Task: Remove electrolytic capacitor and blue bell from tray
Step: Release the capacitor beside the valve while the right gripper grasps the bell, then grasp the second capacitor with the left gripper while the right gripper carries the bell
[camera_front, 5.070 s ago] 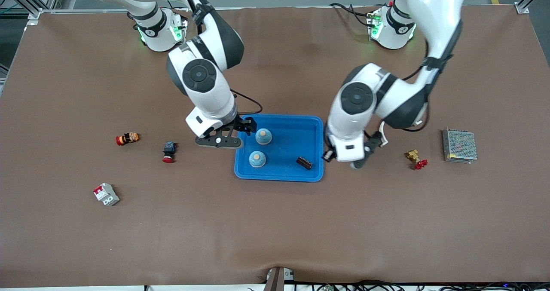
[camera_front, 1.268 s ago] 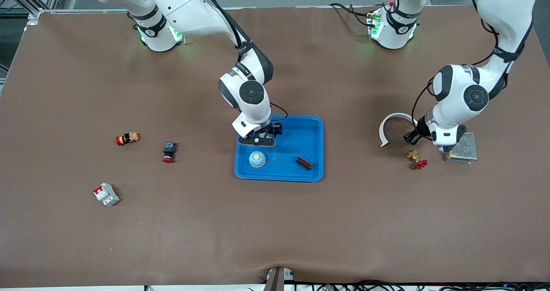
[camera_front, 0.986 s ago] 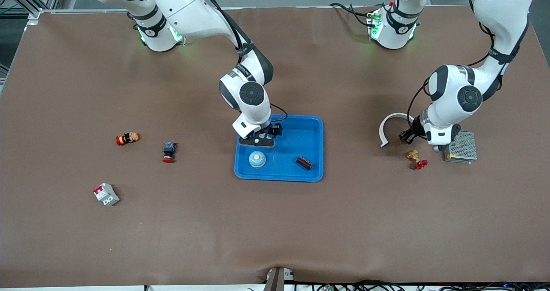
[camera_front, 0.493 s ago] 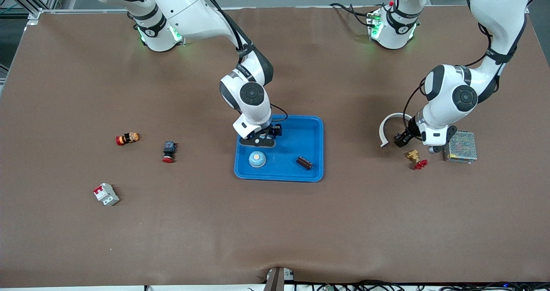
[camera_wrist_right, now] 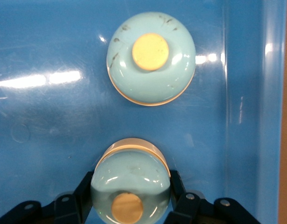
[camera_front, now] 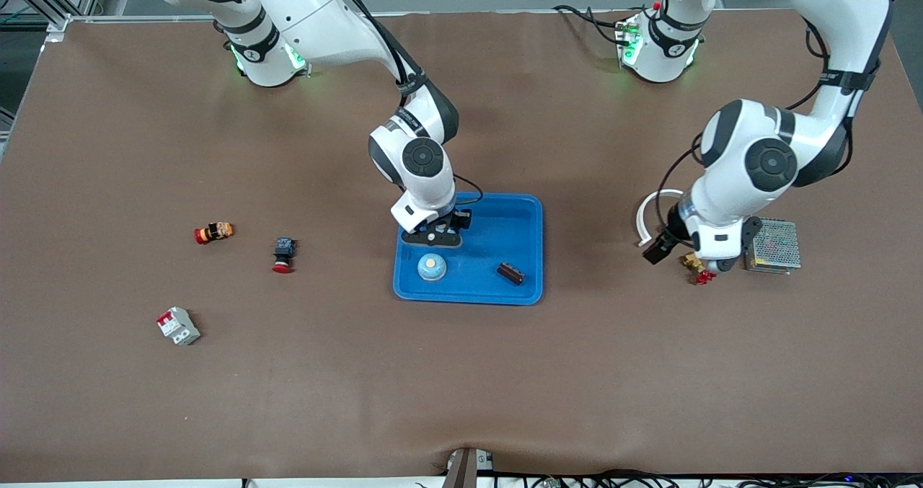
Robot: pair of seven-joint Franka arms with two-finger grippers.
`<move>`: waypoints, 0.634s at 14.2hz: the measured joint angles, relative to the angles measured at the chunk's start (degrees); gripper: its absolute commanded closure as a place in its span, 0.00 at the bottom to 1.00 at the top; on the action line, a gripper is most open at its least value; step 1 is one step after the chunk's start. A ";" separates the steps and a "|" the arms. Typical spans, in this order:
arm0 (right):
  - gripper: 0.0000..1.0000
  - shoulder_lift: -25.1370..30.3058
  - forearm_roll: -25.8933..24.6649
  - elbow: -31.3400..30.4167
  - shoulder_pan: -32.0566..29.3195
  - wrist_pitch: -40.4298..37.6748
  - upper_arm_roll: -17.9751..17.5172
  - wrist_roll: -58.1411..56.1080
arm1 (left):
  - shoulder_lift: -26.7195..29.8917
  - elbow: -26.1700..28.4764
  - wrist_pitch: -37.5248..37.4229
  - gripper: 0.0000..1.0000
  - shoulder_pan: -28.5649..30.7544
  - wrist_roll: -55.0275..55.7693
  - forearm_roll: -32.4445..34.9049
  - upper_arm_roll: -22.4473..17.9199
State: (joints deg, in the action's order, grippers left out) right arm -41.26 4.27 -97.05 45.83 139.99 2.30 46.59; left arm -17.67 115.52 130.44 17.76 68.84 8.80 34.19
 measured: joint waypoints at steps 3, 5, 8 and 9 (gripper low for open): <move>0.46 0.01 0.00 0.21 0.00 0.00 0.15 0.00 | -6.28 -8.10 -0.02 0.00 -4.92 6.28 0.00 -0.03; 0.46 0.13 0.00 0.68 -0.01 -0.39 0.19 0.00 | -11.05 -13.16 -0.03 0.00 -7.60 9.92 0.04 -0.10; 0.46 0.73 0.00 1.69 -0.03 -2.92 0.36 0.00 | -17.46 -18.75 -0.04 0.00 -13.97 16.89 2.34 -1.30; 0.46 1.12 0.00 2.13 -0.13 -4.16 0.54 -0.03 | -19.17 -20.26 -0.04 0.00 -16.37 19.24 3.21 -2.11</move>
State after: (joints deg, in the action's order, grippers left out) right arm -40.15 4.27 -94.91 45.70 135.83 2.84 46.56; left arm -36.85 95.27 130.41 1.38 88.08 12.01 32.08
